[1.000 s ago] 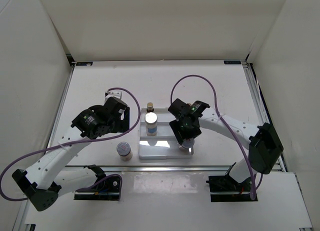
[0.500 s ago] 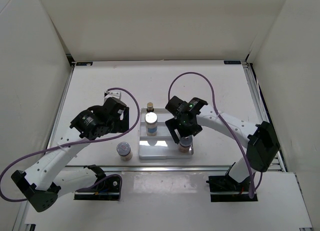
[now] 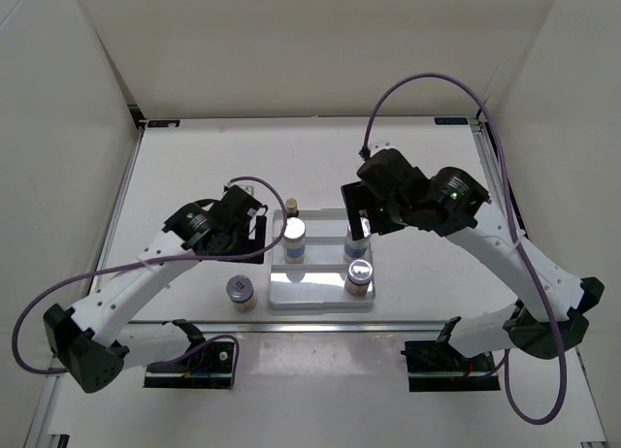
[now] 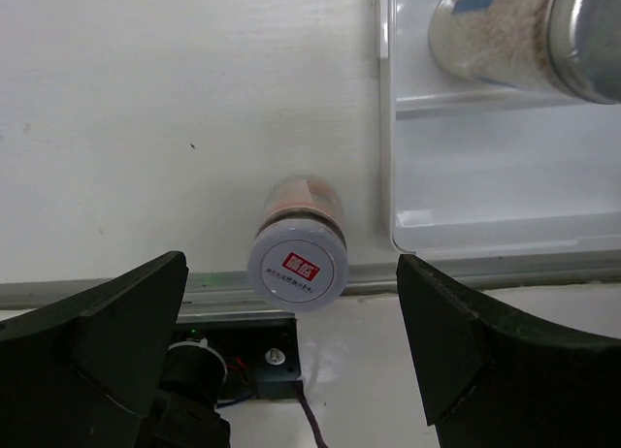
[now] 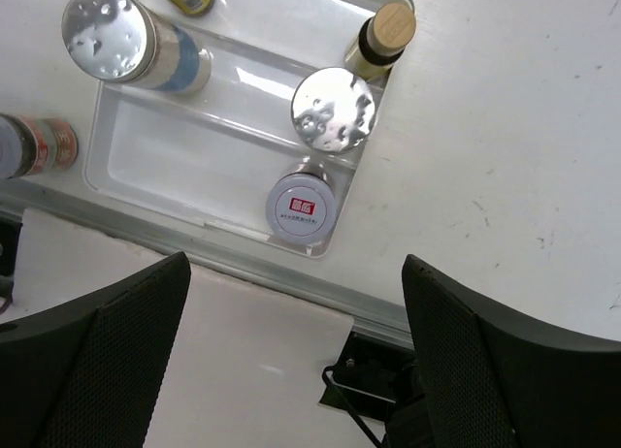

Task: Organize the condiment bottles

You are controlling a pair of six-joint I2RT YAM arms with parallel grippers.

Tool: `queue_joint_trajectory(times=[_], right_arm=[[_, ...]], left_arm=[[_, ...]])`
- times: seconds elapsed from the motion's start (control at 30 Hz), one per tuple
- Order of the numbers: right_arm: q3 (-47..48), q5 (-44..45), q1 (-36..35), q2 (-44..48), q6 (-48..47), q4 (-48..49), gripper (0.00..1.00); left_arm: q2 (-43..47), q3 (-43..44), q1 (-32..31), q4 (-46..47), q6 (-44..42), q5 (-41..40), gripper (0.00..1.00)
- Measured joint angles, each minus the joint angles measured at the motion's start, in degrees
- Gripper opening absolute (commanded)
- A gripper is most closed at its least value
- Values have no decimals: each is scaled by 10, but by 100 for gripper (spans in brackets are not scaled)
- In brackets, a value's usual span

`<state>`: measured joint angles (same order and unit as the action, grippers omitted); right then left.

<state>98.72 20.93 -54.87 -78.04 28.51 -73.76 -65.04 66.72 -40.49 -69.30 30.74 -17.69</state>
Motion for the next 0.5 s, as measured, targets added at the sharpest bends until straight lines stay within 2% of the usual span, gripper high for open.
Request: queue_joint_trajectory(times=[0.2,0.5], right_arm=[[21,22,1,-25,-24,-21,95],[47,32,21,-47,-83,-29,98]], left_arm=[[-69,-50,35,14,6,69,100],[-62,-104,49,27,42,117,100]])
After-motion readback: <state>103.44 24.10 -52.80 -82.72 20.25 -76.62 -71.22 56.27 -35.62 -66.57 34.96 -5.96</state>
